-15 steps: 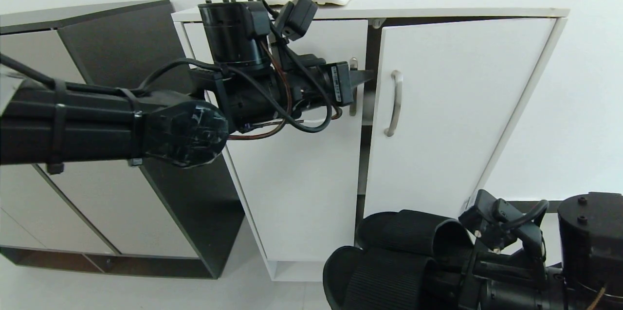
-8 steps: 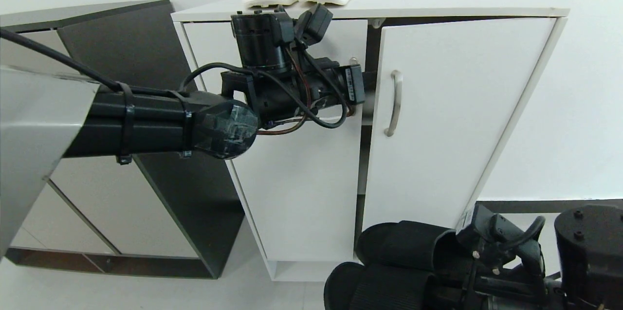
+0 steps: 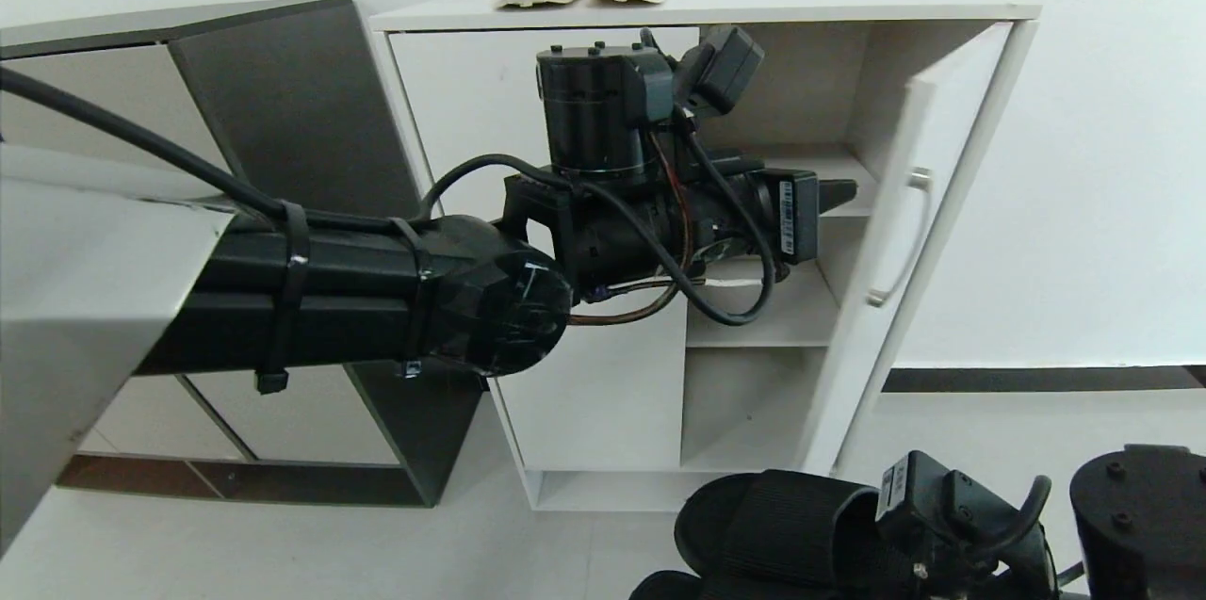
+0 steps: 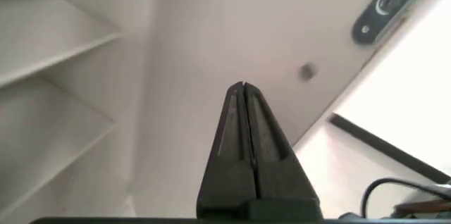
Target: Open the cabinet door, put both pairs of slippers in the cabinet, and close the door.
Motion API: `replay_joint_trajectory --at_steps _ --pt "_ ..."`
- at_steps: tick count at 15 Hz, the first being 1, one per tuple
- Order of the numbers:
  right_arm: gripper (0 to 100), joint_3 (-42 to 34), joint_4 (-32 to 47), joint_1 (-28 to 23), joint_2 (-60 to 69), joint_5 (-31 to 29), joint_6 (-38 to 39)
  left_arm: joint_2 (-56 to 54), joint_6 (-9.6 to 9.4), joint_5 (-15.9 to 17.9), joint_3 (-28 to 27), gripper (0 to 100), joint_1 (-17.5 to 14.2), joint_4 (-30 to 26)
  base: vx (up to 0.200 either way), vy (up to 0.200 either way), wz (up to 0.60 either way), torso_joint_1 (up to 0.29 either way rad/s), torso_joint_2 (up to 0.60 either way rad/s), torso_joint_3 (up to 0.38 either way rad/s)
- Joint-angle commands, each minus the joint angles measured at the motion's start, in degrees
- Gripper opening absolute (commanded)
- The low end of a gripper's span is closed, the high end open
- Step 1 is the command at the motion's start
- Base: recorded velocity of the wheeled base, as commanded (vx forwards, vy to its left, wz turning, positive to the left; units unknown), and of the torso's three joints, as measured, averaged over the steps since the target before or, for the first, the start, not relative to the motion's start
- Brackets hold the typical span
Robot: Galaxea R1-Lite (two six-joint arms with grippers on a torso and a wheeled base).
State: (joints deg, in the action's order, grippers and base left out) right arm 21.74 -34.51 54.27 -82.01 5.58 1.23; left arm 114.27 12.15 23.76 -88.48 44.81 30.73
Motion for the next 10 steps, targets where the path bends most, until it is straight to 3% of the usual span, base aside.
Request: replay_joint_trajectory --at_steps 1,3,4,6,8,9,10 --pt "0 0.1 -0.1 0.6 0.2 0.0 0.1 -0.8 -0.03 -0.1 1.1 0 1.6 0.4 -0.200 0.000 0.00 0.007 0.00 0.007" --pt "0 1.3 -0.2 0.3 0.1 -0.7 0.4 -1.5 -0.11 -0.4 2.5 0 0.1 1.3 -0.100 0.000 0.00 0.001 0.00 0.001" --pt "0 2.7 -0.1 -0.9 -0.7 -4.2 0.9 -4.5 -0.55 -0.4 4.5 0 -2.7 2.1 0.000 0.000 0.00 0.000 0.00 0.000" --pt "0 4.5 -0.3 -4.2 -4.1 -16.7 6.7 -14.2 -2.13 -2.1 11.4 0 -8.3 -0.7 0.000 0.000 0.00 0.000 0.00 0.000" --pt "0 6.1 -0.3 -5.7 -6.6 -26.1 12.2 -24.9 -5.65 -16.1 19.4 0 -10.6 -8.1 0.000 0.000 0.00 0.000 0.00 0.000" --pt "0 7.4 -0.4 -7.2 -8.3 -31.0 13.1 -32.7 -7.06 -29.0 26.2 0 -11.0 -11.5 0.000 0.000 0.00 0.000 0.00 0.000" --pt "0 8.9 -0.4 -8.2 -9.5 -32.7 13.1 -39.7 -7.14 -37.5 32.3 0 -11.0 -12.9 0.000 0.000 0.00 0.000 0.00 0.000"
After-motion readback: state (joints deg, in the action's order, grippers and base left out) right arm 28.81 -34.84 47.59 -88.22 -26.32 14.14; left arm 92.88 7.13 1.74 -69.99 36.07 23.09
